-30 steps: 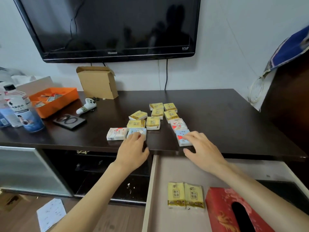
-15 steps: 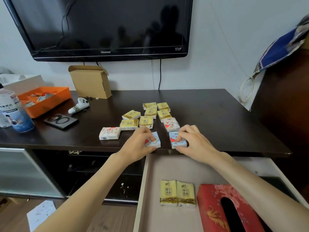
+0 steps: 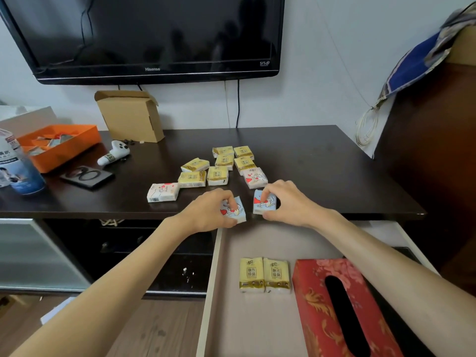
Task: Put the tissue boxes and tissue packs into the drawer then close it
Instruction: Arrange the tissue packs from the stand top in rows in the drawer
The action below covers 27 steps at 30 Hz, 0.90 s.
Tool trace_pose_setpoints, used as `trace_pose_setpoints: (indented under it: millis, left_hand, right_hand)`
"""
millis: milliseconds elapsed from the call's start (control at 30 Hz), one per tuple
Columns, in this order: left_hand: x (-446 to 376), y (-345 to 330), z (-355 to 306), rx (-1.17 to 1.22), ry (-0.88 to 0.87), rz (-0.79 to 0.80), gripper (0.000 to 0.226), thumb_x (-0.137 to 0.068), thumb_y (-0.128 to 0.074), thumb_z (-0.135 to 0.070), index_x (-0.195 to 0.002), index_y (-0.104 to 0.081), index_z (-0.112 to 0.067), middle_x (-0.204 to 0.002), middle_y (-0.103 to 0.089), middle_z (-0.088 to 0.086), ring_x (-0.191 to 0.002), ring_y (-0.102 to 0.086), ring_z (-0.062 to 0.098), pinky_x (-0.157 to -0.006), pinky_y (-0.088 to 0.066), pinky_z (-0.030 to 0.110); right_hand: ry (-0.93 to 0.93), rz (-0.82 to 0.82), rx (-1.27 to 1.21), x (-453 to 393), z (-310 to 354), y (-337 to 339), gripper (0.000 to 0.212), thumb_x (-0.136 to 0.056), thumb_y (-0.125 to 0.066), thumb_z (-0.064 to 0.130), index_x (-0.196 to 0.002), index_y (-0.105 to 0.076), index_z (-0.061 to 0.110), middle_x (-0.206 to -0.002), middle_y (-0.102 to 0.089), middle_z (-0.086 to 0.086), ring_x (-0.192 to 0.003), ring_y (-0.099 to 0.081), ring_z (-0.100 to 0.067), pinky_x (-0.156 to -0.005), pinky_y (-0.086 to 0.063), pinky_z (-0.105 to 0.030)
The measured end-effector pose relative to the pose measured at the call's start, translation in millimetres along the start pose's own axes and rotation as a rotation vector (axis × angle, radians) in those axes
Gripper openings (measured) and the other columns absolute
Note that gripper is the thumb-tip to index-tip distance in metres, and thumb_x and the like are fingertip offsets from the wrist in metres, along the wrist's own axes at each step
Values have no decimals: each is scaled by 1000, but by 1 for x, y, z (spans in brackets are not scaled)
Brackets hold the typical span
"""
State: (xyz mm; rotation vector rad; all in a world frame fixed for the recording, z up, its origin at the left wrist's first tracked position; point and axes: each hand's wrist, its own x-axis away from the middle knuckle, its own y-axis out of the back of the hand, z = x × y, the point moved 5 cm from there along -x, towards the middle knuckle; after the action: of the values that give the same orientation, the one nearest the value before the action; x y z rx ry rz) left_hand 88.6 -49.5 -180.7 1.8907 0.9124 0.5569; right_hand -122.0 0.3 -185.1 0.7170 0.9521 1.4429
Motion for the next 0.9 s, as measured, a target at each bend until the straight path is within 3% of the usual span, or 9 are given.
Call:
trace_pose_setpoints:
  millis: [200, 267, 367, 500, 567, 700, 800, 900]
  left_hand:
    - [56, -30, -17, 39, -82, 44, 38, -68, -79, -62, -91, -58, -40, -114, -56, -22, -110, -53, 1, -81, -54, 23]
    - [78, -47, -22, -44, -138, 49, 42, -65, -75, -67, -91, -58, -39, -113, -58, -22, -111, -45, 0, -84, -48, 19]
    - [106, -69, -28, -99, -195, 65, 41, -66, -71, -66, -91, -56, -37, -111, -60, -20, -107, -46, 3, -87, -49, 27]
    - [128, -92, -34, -125, -244, 75, 40, -70, -73, -60, -98, -56, -36, -113, -59, -17, -105, -48, 5, -89, -47, 26]
    - [132, -101, -37, -179, -275, 80, 41, -71, -71, -59, -102, -56, -36, -113, -59, -17, -103, -47, 5, -88, -44, 24]
    - [131, -113, -41, -259, -318, 91, 42, -74, -68, -58, -101, -53, -31, -112, -59, -12, -102, -50, 10, -91, -40, 27]
    - [132, -121, -45, -302, -351, 97, 36, -75, -70, -52, -97, -55, -28, -108, -59, -10, -103, -54, 14, -97, -40, 29]
    - [130, -126, -48, -355, -370, 125, 32, -78, -70, -48, -97, -56, -26, -109, -58, -7, -103, -56, 17, -100, -40, 35]
  right_hand:
    - [30, -70, -40, 31, 11, -1, 48, -74, -83, 39, -112, -53, 36, -117, -48, 8, -102, -55, -11, -81, -50, -32]
    - [48, -44, -49, 54, 17, -7, 62, -70, -78, 45, -126, -52, 35, -121, -47, 11, -109, -51, -7, -85, -49, -32]
    - [19, 63, -8, 93, 19, -27, 81, -68, -70, 52, -143, -42, 35, -125, -45, 17, -119, -40, -6, -91, -41, -31]
    - [100, 178, 110, 138, 27, -55, 81, -64, -62, 57, -139, -43, 33, -114, -38, 22, -109, -33, -4, -80, -34, -20]
    - [159, 186, 189, 151, 31, -64, 79, -64, -64, 49, -138, -41, 31, -111, -30, 22, -104, -28, -2, -77, -28, -15]
    - [168, 179, 246, 157, 35, -72, 74, -66, -72, 31, -134, -44, 25, -113, -32, 18, -98, -16, 4, -94, -14, -17]
    - [148, 261, 310, 156, 36, -77, 69, -70, -74, 33, -132, -45, 27, -128, -49, 13, -125, -37, -6, -118, 4, -27]
    - [135, 346, 407, 155, 37, -82, 65, -72, -78, 43, -127, -49, 29, -126, -52, 12, -129, -44, -12, -122, 11, -38]
